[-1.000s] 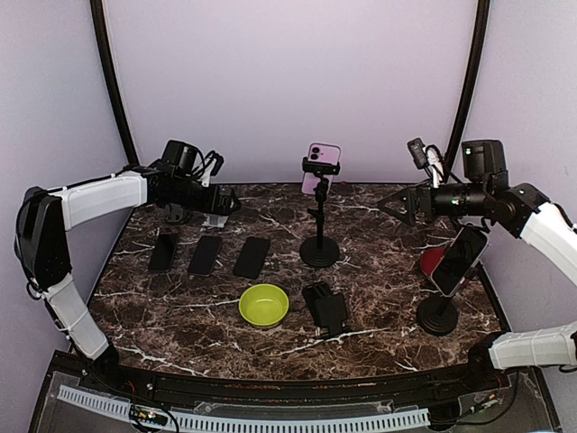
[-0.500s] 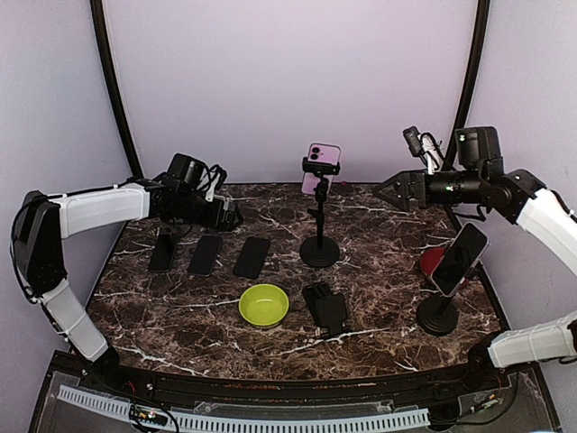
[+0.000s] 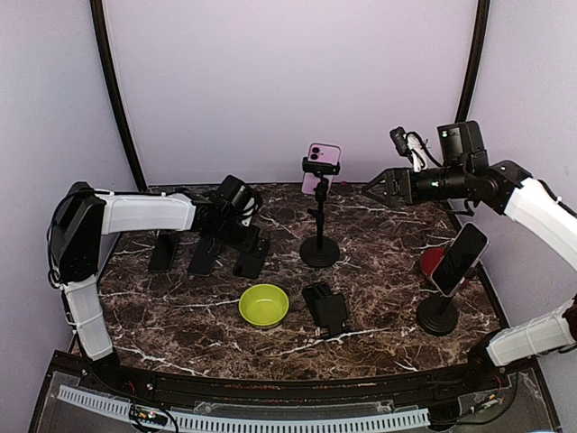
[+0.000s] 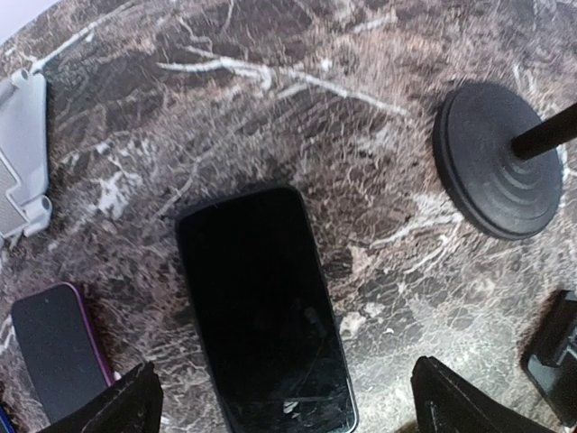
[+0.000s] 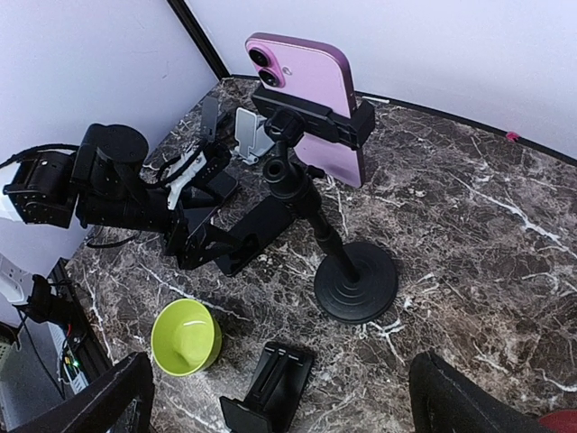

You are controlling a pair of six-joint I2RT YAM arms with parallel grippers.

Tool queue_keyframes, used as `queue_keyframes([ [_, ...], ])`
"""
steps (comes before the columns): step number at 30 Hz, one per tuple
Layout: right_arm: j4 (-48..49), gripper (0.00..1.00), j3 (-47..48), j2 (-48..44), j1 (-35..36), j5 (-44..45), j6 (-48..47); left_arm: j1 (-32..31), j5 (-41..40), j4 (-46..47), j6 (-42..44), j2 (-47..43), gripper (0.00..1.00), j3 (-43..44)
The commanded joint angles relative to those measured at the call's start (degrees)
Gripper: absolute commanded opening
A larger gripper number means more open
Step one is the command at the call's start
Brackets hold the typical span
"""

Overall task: Remove the phone from the phone stand
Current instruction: Adjust the phone at the center of the board.

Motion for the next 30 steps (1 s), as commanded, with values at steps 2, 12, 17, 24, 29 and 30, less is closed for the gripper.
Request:
queue_keyframes([
  [2,-0.46,0.99,2.33,0.93,0.81,2.06,0.76,-1.58,-6.23,-4.36,-3.10,2.67,0.99,2.28],
  [12,-0.24,0.99,3.41,2.73,1.90,2.88,1.20,-2.10,-7.50,-4.59,-4.86,6.71,0.99,3.34],
  [17,-0.50,0.99,3.35,2.52,2.12,3.37,0.87,-2.10,-7.50,-5.38,-5.97,8.58,0.99,4.34],
  [24,-0.80,0.99,2.66,1.76,2.11,3.73,0.33,-2.10,-8.48,-5.35,-8.83,10.17,0.99,5.27],
  [29,-0.77,0.99,1.98,1.19,2.12,4.04,-0.23,-2.12,-8.65,-6.44,-10.44,11.95,0.99,6.54],
  [30,-0.85,0.99,1.93,1.12,2.14,4.09,-0.35,-2.12,-8.70,-6.62,-10.76,12.24,0.99,6.74],
])
